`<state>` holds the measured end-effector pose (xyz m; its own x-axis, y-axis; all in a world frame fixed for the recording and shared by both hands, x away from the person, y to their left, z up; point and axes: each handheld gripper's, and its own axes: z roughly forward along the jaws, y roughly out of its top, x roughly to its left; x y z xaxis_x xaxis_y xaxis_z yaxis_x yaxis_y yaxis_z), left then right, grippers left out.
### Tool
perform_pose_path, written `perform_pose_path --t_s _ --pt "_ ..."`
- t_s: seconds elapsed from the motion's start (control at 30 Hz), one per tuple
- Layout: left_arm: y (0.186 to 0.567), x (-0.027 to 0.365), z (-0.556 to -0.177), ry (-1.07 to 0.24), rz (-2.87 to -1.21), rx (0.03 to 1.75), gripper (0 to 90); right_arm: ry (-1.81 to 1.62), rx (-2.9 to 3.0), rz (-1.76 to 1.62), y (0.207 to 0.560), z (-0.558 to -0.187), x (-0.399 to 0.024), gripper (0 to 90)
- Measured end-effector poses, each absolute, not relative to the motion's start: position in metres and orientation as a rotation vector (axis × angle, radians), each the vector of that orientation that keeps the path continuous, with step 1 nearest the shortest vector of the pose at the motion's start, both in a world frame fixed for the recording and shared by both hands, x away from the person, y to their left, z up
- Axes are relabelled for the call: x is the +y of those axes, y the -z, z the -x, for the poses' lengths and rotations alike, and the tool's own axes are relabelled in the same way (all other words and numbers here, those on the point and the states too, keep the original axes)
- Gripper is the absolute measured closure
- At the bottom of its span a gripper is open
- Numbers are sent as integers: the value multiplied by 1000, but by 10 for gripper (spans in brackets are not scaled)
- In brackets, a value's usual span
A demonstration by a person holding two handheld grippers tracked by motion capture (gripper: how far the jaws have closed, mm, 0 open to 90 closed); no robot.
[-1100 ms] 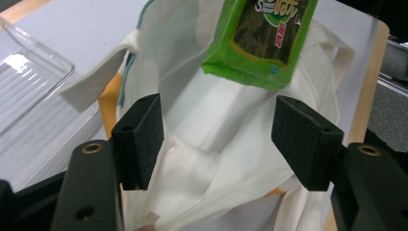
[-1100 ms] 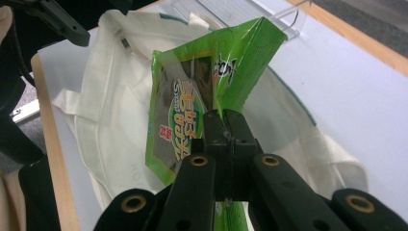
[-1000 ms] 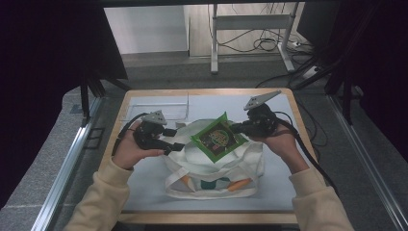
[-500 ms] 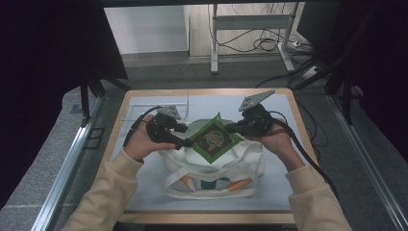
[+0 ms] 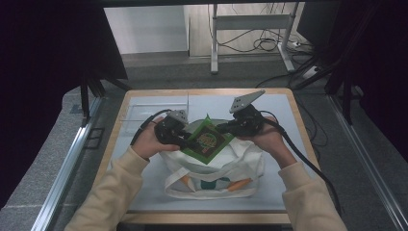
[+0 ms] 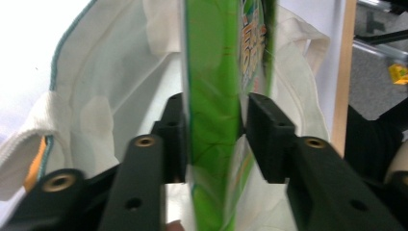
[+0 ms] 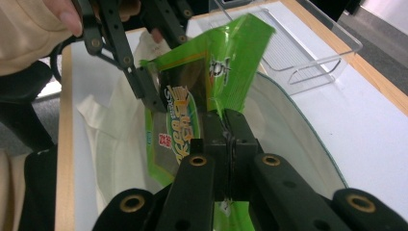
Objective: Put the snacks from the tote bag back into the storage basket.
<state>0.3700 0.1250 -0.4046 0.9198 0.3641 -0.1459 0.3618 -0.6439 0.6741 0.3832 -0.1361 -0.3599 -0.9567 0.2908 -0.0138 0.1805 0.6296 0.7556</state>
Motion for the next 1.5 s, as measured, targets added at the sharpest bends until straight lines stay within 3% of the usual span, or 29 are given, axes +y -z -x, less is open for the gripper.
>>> perform_pose_path --t_s 0.1,0.27,0.6,1.07,1.5 --pt "404 128 -370 5 -2324 519 706 -1233 2711 -385 361 -382 -135 866" --pt "403 128 -365 -8 -2327 536 717 -1231 2710 -398 362 -382 -135 824" --pt "405 140 -355 -42 -2259 576 717 -1330 2551 -545 358 -367 -153 402" --pt "406 144 -346 -80 -2206 609 716 -1309 2549 -730 384 -349 -167 296" --pt "405 151 -344 -83 -2170 610 714 -1309 2556 -785 408 -342 -167 291"
